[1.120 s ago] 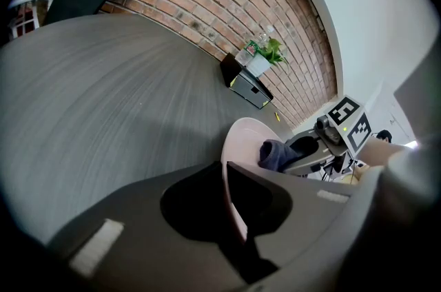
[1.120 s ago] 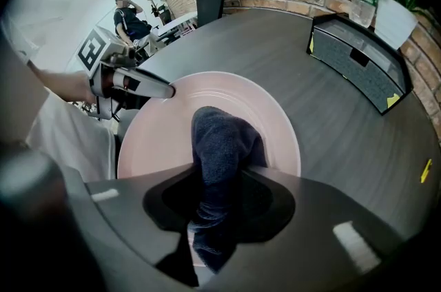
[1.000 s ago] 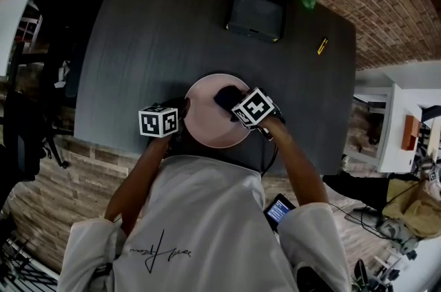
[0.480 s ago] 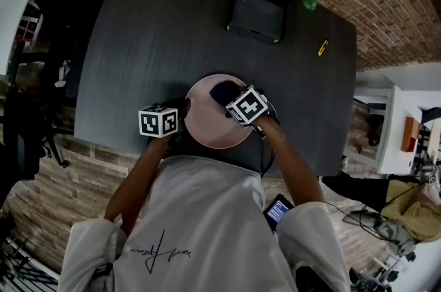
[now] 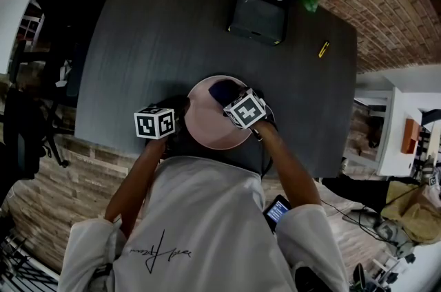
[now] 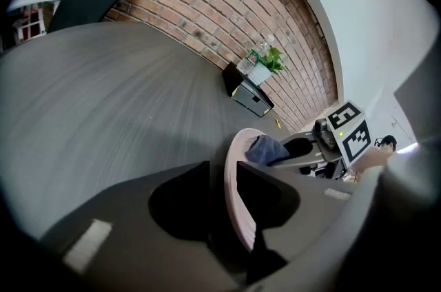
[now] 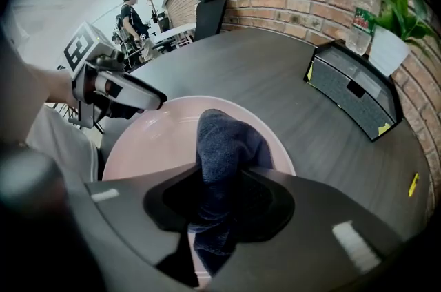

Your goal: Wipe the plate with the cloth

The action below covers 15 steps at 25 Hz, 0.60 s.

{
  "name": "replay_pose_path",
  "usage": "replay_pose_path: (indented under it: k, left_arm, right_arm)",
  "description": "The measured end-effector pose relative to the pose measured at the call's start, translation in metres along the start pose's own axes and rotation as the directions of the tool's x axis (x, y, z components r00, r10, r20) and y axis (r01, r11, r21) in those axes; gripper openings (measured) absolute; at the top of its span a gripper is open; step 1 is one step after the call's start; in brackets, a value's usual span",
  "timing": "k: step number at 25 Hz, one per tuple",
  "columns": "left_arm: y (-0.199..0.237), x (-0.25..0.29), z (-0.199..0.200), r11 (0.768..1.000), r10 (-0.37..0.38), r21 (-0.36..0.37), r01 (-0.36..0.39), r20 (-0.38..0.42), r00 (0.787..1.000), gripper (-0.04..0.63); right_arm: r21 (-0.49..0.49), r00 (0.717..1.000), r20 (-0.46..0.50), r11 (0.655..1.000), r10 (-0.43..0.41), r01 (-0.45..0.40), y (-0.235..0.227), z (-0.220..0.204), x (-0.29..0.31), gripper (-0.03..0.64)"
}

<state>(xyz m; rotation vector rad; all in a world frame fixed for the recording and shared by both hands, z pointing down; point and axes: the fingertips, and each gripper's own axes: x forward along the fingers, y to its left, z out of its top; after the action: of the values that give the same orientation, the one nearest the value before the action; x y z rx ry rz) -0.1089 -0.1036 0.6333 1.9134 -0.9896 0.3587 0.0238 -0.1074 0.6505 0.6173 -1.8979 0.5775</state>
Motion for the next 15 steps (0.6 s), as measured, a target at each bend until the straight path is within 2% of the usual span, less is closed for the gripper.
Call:
replay_pose_path:
  k: [6,15]
  left_arm:
    - [-0.003,-0.021,0.028,0.999,0.042,0.018,-0.044,0.093,0.995,0.153]
    - [-0.026,-0.035,0.053,0.995,0.031,0.087,-0.046,0.167,0.985,0.149]
  right_arm:
    - [0.058,0.996,0.088,0.998,-0.021,0.016,-0.001,0.009,-0.009,0.117]
    - [0.151,0.975,0.221,0.988,-0.038,0.004,0.007,0.021,-0.052,0.117]
